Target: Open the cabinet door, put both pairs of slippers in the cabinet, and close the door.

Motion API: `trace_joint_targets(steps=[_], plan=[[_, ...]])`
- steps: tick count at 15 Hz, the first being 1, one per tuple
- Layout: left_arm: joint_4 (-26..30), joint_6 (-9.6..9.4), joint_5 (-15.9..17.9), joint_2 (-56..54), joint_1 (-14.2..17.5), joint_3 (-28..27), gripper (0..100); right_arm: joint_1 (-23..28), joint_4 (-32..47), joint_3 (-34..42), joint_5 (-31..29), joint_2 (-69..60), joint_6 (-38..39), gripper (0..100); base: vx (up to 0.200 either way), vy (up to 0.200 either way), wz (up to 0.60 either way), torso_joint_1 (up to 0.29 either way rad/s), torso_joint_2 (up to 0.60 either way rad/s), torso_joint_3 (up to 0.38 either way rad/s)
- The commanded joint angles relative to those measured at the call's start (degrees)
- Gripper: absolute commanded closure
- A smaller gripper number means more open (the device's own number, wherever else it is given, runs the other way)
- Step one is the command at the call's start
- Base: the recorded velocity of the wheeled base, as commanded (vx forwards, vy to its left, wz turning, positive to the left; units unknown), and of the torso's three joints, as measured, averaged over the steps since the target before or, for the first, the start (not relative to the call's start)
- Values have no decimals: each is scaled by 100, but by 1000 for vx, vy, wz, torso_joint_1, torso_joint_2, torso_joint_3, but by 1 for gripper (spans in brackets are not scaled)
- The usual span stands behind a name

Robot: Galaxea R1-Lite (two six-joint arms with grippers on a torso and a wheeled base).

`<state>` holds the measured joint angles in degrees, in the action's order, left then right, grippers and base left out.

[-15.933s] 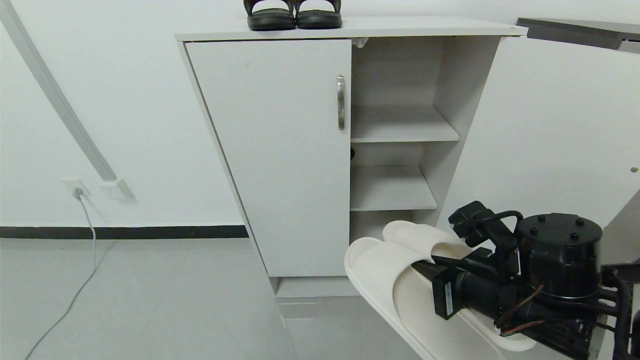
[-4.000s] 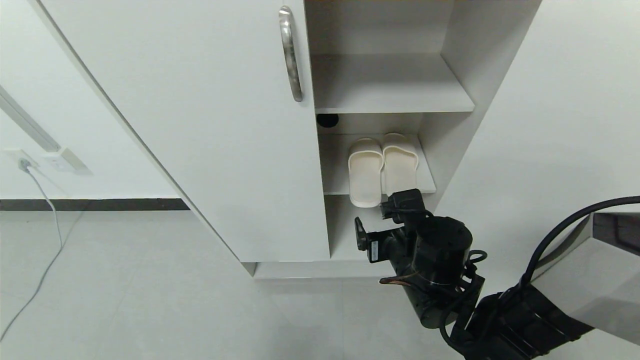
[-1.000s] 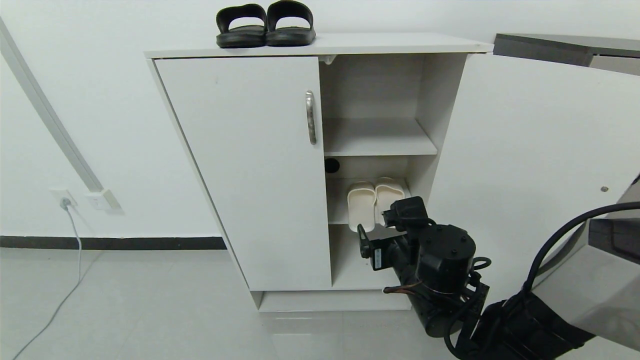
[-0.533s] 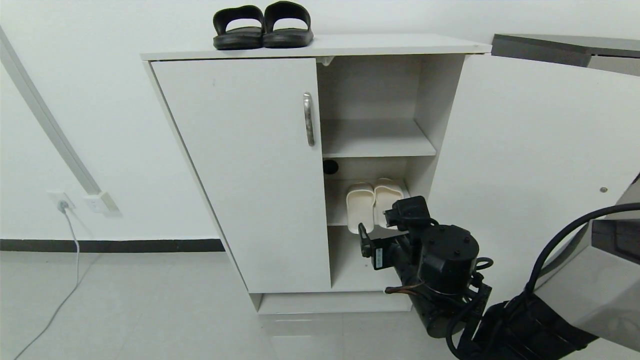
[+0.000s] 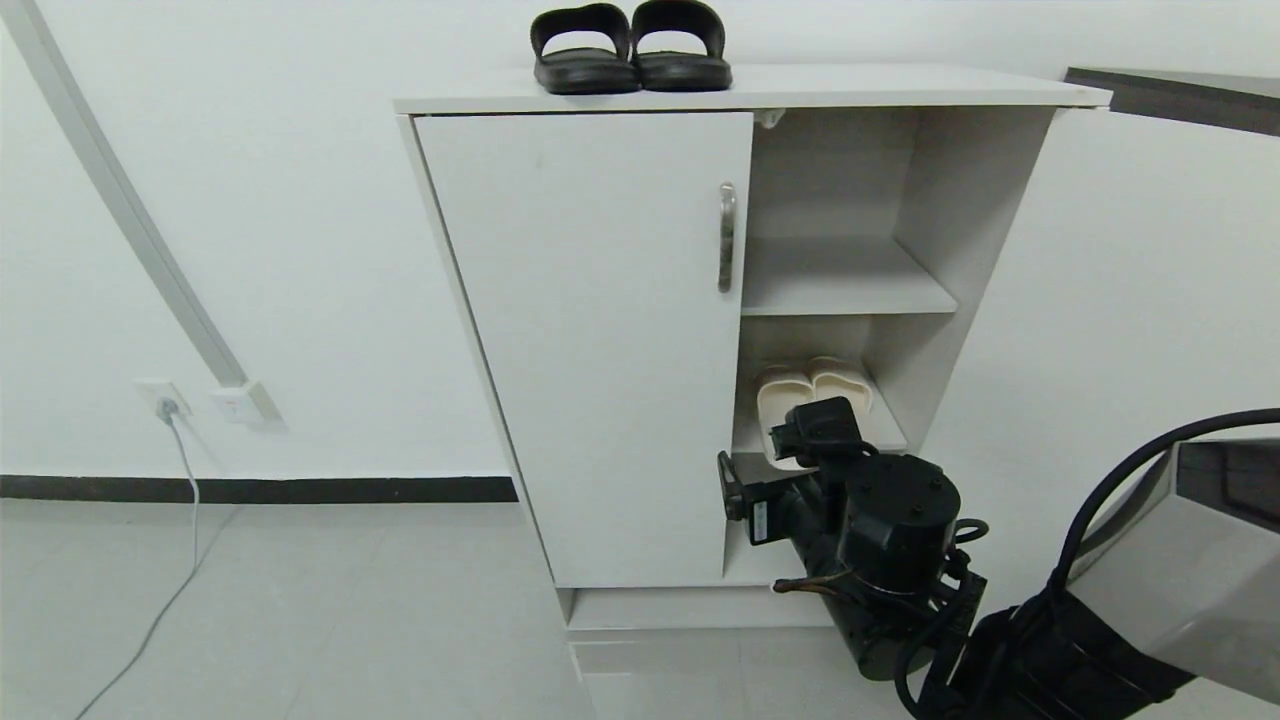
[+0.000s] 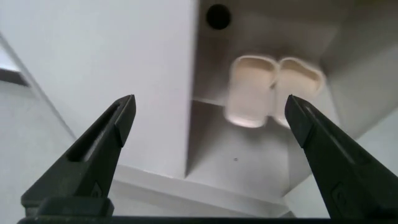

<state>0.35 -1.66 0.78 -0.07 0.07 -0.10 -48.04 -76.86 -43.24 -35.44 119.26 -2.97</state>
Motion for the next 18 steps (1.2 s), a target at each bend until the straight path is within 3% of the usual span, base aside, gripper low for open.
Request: trace_joint_targets(steps=[1, 4, 7, 18], plan=[[0, -1, 1, 7, 1, 1, 100, -3, 5, 26, 2, 9, -1, 0, 0, 200, 0, 2, -7, -2], [0, -1, 1, 7, 1, 1, 100, 58, -83, 158, 222, 1, -1, 0, 0, 200, 0, 2, 4, 5], [0, -1, 1, 7, 1, 1, 100, 190, -655, 343, 529, 53, -318, 0, 0, 200, 0, 2, 4, 6], [0, -1, 1, 7, 1, 1, 100, 234, -743, 422, 573, 176, -397, 0, 0, 0, 0, 0, 0, 0]])
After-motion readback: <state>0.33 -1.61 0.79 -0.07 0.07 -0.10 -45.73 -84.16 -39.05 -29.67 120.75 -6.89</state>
